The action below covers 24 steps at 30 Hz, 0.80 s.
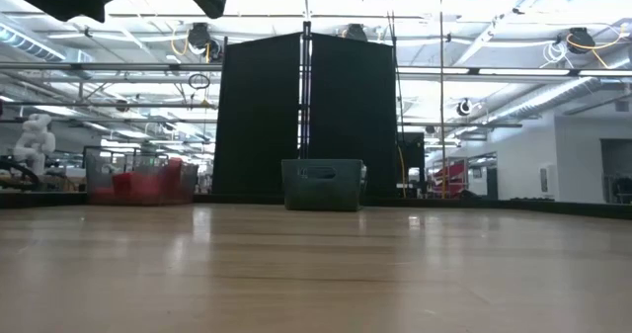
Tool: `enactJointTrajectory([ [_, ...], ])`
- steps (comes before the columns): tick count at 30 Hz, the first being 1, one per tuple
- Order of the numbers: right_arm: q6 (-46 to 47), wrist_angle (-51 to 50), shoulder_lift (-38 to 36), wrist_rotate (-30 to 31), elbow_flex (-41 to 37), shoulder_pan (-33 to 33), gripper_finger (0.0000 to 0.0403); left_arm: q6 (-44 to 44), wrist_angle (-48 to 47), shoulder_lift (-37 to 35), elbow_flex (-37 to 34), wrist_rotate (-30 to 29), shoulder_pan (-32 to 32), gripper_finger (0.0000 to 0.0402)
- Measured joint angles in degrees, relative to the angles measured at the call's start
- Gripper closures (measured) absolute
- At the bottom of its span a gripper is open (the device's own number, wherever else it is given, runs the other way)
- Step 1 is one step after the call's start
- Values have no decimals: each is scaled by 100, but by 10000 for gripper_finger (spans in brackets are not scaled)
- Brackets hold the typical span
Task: Sort blocks
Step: Put the blue game piece into the bottom left black transparent bin
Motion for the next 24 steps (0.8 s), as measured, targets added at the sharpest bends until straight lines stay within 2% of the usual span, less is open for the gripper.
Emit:
enactJointTrajectory([
  [8, 80, -5, 0, -17, 0, -28, 328, 3, -4, 0, 0, -179, 0, 145],
  [17, 163, -51, 0, -17, 0, -25, 328, 7, -31, 0, 0, -294, 0, 212],
  [24, 118, -57, 0, -16, -2, -25, 328, 2, -66, 0, 0, -296, 0, 242],
])
